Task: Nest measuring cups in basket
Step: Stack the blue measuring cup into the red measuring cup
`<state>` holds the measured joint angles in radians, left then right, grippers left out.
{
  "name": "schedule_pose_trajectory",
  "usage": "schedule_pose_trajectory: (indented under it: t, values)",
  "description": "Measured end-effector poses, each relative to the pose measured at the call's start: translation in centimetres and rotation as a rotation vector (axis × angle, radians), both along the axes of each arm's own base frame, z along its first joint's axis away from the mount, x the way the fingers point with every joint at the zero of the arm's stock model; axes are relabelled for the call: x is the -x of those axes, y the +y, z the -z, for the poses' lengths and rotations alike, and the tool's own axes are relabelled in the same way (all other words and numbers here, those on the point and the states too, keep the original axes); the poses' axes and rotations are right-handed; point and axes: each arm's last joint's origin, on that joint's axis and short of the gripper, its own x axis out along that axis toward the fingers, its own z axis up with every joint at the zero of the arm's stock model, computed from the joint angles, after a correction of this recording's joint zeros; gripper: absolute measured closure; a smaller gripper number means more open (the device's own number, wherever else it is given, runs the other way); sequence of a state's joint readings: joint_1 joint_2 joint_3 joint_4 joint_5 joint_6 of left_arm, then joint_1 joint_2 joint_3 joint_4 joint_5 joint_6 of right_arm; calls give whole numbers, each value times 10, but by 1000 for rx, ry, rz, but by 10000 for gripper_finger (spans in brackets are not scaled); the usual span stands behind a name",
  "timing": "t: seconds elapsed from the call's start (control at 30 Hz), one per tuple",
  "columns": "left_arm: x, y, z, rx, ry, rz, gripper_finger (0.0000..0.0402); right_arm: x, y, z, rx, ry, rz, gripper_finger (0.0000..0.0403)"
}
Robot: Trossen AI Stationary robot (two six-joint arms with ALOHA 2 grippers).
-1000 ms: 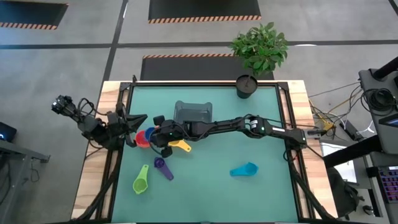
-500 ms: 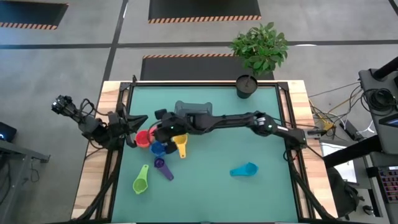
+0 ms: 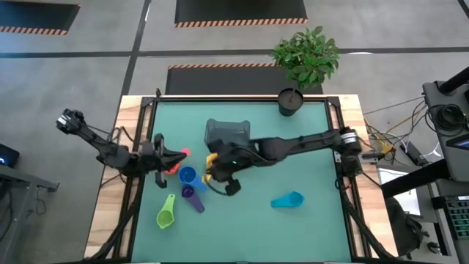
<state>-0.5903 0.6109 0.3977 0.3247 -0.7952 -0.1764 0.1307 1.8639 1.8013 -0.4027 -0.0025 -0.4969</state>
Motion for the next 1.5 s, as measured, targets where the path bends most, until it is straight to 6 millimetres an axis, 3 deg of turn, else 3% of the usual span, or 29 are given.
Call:
schedule_pose_trajectory:
  t: [0.2,0.37,0.57,0.77,0.97,1.07,1.23,1.5]
  values:
    - [-21,-16,9,91,65,46,402,41,3,7,-31,-184,-15,394]
    - [-40,-29,17,195,197,48,402,75,-2,22,-31,-223,-17,394]
    - [-66,-49,30,298,544,30,402,118,-9,28,-20,-296,-36,394]
    - [-91,-72,44,250,989,-13,402,148,-14,34,27,-418,-58,394]
    - [-109,-86,47,45,1281,-28,399,160,-25,55,18,-479,-178,394]
    - [-115,-90,47,-30,1342,17,384,163,-31,60,6,-572,-204,394]
    - [-118,-92,46,-84,1383,99,336,167,-37,79,12,-637,-187,394]
    - [-111,-86,45,-124,1421,101,238,171,-45,79,-35,-677,-143,394]
